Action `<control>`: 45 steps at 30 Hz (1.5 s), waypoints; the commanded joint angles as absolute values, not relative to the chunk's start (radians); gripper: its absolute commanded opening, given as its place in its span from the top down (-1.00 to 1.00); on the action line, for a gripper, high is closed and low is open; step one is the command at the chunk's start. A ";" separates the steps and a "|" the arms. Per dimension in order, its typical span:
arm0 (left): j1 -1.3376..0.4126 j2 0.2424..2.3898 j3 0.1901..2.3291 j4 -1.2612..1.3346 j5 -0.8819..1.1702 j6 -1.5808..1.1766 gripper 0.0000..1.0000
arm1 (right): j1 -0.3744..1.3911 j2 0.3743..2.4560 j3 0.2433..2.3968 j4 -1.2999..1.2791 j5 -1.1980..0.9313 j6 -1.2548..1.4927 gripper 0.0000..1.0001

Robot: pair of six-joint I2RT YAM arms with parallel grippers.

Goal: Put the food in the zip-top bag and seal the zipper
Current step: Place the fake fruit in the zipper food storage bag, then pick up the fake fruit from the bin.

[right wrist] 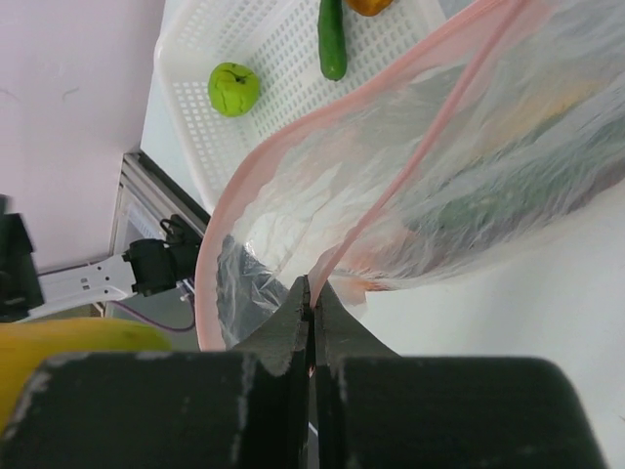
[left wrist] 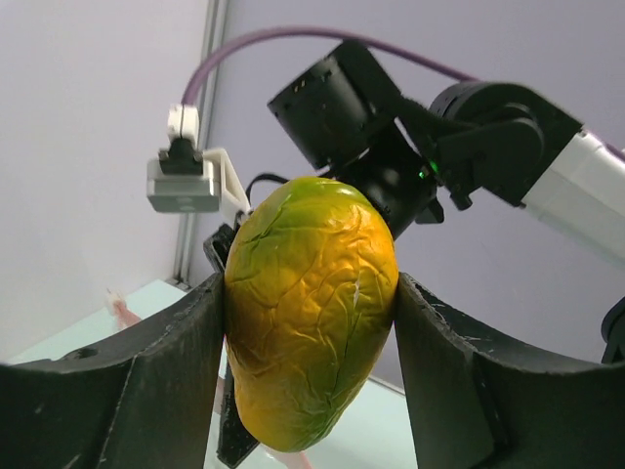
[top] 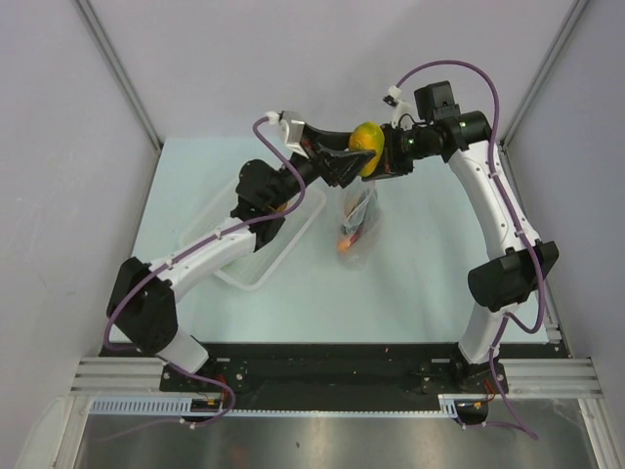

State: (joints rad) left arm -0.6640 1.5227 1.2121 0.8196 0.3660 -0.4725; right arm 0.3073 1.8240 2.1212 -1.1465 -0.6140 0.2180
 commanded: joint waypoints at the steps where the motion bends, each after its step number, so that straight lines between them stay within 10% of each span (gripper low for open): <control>1: -0.680 1.563 1.203 0.928 0.327 -0.531 -0.09 | 0.287 1.799 2.123 -1.118 -0.684 0.250 1.00; 11: -0.663 1.516 1.103 0.705 0.258 -0.394 -0.14 | 0.252 1.773 2.098 -1.124 -0.736 0.244 1.00; 17: -0.632 1.457 1.132 0.544 0.256 -0.262 -0.99 | 0.232 1.775 2.098 -1.124 -0.743 0.233 1.00; 26: -0.370 1.387 1.327 -0.088 0.291 -0.249 -0.99 | 0.230 1.779 2.108 -1.144 -0.687 0.206 1.00; 35: -0.069 1.413 1.331 -0.746 0.296 0.386 -0.99 | 0.308 1.766 2.120 -1.172 -0.522 0.111 1.00; 45: -0.018 1.552 1.284 -0.930 0.086 0.465 -0.99 | 0.453 1.747 2.169 -1.193 -0.221 -0.031 1.00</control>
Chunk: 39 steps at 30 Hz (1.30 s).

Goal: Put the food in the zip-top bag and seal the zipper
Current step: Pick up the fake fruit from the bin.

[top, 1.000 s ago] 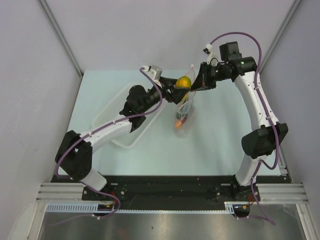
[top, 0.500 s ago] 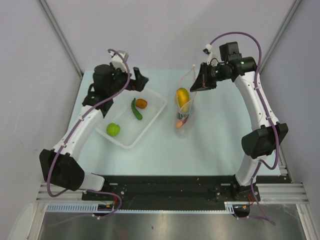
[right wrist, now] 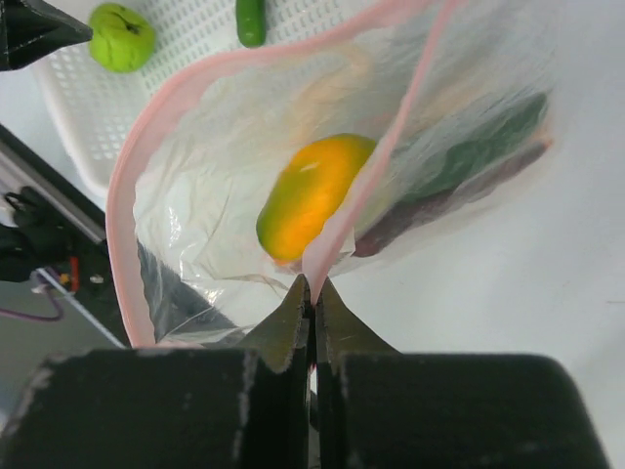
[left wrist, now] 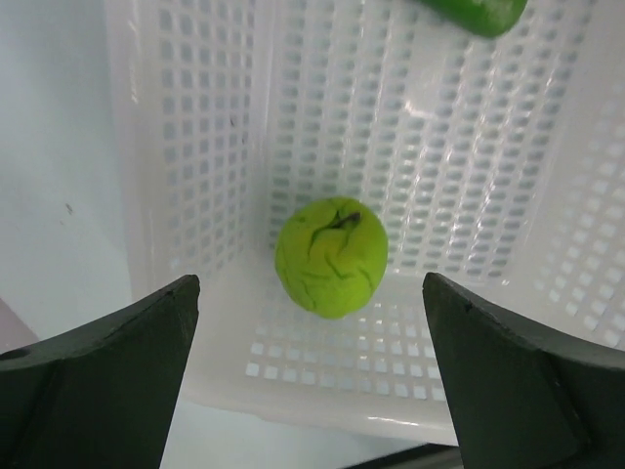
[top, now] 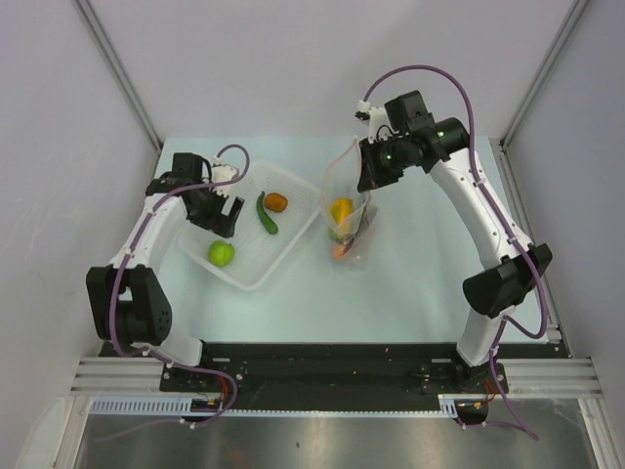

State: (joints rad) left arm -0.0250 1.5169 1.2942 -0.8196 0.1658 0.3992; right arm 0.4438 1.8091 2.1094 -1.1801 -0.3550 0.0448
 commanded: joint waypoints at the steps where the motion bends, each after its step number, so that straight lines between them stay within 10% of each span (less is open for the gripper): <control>1: -0.017 1.568 1.279 -0.933 0.083 0.463 -0.99 | 0.453 1.746 2.178 -1.201 -0.221 -0.031 1.00; 18: -0.026 1.753 1.258 -0.934 0.153 0.422 -0.95 | 0.405 1.743 2.195 -1.236 -0.348 0.021 1.00; 27: -0.084 1.654 1.390 -0.824 0.418 0.325 -0.02 | 0.423 1.766 2.206 -1.296 -0.194 -0.023 1.00; 39: -0.423 1.526 1.626 0.052 0.831 -0.316 0.10 | 0.433 1.776 2.226 -1.292 -0.157 -0.018 1.00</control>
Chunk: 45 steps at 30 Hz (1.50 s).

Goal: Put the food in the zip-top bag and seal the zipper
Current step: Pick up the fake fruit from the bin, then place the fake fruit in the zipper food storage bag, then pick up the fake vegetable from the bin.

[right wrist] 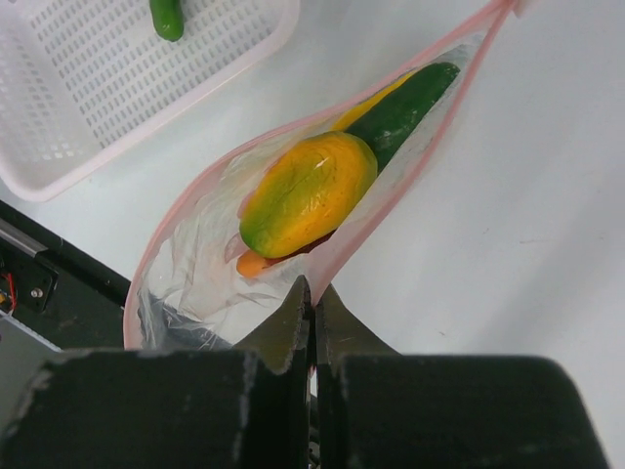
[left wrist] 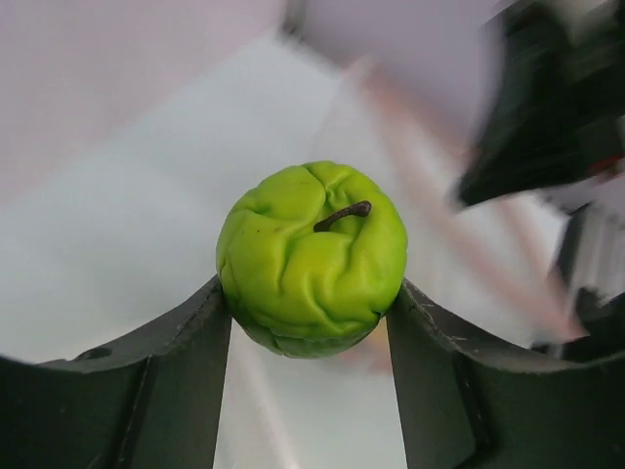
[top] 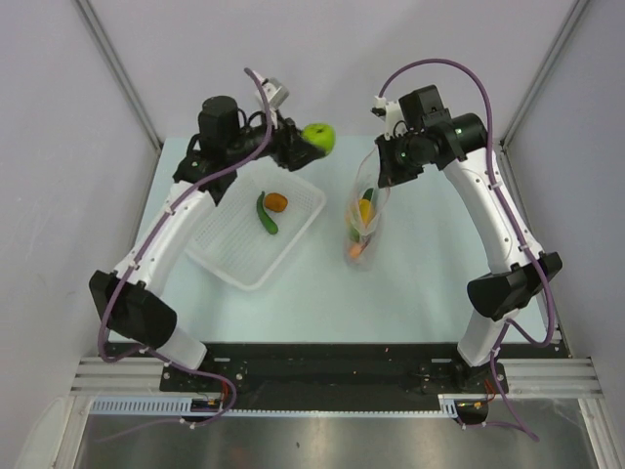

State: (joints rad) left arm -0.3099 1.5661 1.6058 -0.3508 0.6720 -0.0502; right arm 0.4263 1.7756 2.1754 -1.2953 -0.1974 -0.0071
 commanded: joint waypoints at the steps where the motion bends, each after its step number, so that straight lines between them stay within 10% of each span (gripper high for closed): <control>1: -0.446 1.526 1.608 0.117 0.850 -0.336 0.10 | 0.431 1.776 2.226 -1.290 -0.156 -0.017 1.00; 13: -0.612 1.655 1.451 0.334 0.847 -0.341 0.11 | 0.334 1.773 2.246 -1.267 -0.305 0.067 1.00; 19: -0.617 1.713 1.570 0.015 0.704 -0.172 0.07 | 0.316 1.775 2.243 -1.275 -0.351 0.063 1.00; 28: -0.621 1.781 1.839 -0.374 0.501 -0.009 -0.99 | 0.321 1.782 2.237 -1.276 -0.287 0.058 1.00; 36: -0.460 1.619 1.603 -0.261 0.548 -0.146 -0.99 | 0.316 1.782 2.252 -1.278 -0.331 0.057 1.00; 45: -0.258 1.614 1.318 -0.342 0.112 -0.228 -0.82 | 0.325 1.796 2.264 -1.287 -0.524 0.064 1.00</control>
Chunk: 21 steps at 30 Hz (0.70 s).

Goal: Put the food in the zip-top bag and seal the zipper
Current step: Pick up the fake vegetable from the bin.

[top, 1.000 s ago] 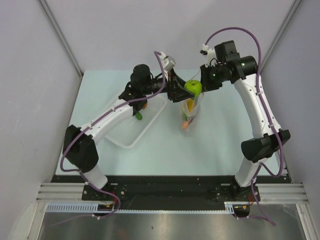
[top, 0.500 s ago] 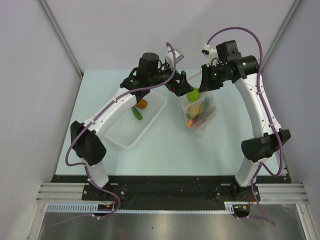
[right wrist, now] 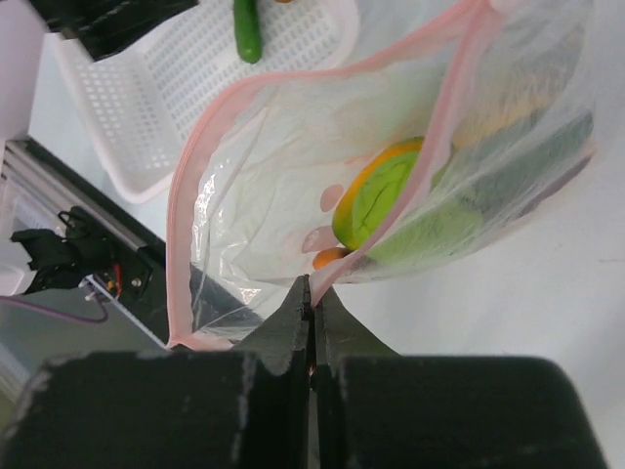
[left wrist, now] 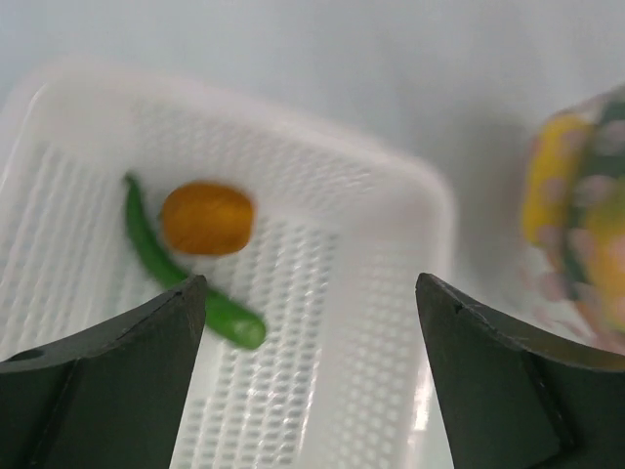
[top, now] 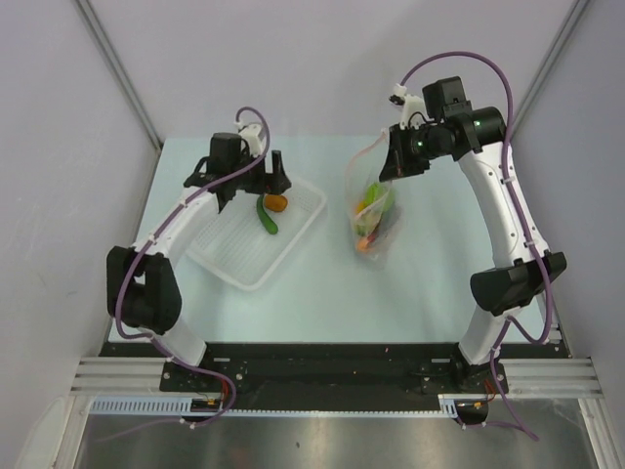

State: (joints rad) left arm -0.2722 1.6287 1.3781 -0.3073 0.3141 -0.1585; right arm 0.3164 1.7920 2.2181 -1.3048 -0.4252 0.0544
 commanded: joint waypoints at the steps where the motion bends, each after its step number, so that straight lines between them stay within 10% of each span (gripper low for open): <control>1: -0.256 1.627 1.318 -0.351 0.079 -0.251 -0.83 | 0.325 1.799 2.266 -1.289 -0.531 0.061 1.00; 21: -0.256 1.990 1.454 -0.476 -0.135 -0.325 -0.31 | 0.344 1.832 2.267 -1.290 -0.520 0.055 1.00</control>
